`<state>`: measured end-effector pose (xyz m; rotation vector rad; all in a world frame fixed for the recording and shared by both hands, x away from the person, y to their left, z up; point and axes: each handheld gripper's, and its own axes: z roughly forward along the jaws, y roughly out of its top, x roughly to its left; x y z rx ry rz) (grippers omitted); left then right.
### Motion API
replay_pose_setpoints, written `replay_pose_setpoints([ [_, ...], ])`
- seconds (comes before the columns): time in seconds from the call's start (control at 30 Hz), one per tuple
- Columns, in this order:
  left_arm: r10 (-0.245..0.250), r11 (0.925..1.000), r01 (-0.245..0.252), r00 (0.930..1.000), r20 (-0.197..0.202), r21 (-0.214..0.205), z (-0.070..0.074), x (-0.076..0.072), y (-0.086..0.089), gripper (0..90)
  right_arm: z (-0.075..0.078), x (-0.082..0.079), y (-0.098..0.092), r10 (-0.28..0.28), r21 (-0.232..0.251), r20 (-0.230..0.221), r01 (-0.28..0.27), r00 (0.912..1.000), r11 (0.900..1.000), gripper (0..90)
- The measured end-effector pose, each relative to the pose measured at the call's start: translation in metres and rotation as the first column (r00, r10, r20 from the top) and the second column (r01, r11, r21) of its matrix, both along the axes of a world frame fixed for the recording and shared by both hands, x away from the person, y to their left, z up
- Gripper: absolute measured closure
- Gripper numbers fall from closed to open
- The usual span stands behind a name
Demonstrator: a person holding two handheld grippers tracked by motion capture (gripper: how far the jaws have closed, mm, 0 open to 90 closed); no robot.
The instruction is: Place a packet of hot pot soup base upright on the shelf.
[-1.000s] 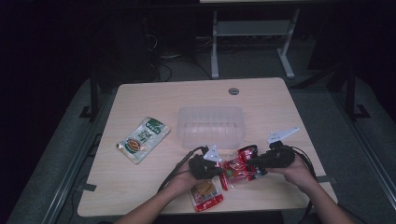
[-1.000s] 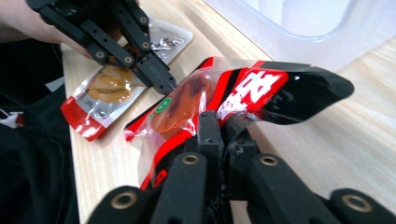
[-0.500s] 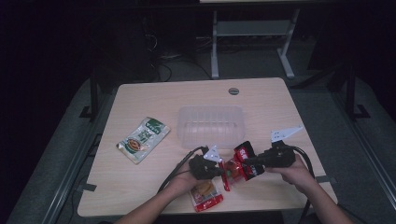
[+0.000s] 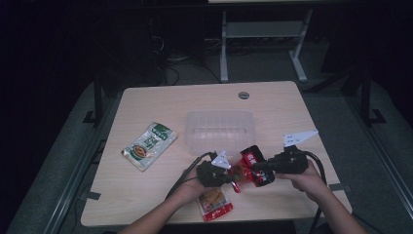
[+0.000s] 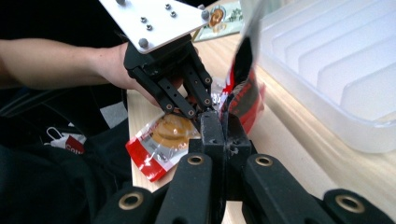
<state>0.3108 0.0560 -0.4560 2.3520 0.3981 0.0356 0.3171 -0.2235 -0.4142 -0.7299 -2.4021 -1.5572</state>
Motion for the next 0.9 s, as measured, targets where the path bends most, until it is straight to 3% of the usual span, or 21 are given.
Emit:
replay_pose_setpoints([
  [0.3, 0.024, 0.9991, -0.024, 0.9997, -0.011, -0.035, 0.015, -0.001, 0.018, 77.7, 0.010, 0.000, -0.002, -0.020, 0.002, 0.049, 0.020, 0.9986, 0.9998, 90.0],
  [0.6, 0.063, 0.9971, -0.065, 0.9973, -0.038, -0.039, 0.023, -0.006, 0.048, 52.5, 0.023, 0.001, -0.003, -0.030, 0.019, 0.081, 0.028, 0.9963, 0.9994, 90.0],
  [0.77, 0.089, 0.9944, -0.092, 0.9950, -0.046, -0.053, 0.029, -0.012, 0.067, 43.4, 0.032, 0.003, -0.003, -0.037, 0.030, 0.094, 0.034, 0.9949, 0.9990, 90.0],
  [0.9, 0.112, 0.9927, -0.112, 0.9935, -0.020, -0.043, 0.031, -0.015, 0.083, 38.5, 0.038, 0.005, -0.003, -0.044, 0.033, 0.100, 0.041, 0.9940, 0.9986, 90.0],
])
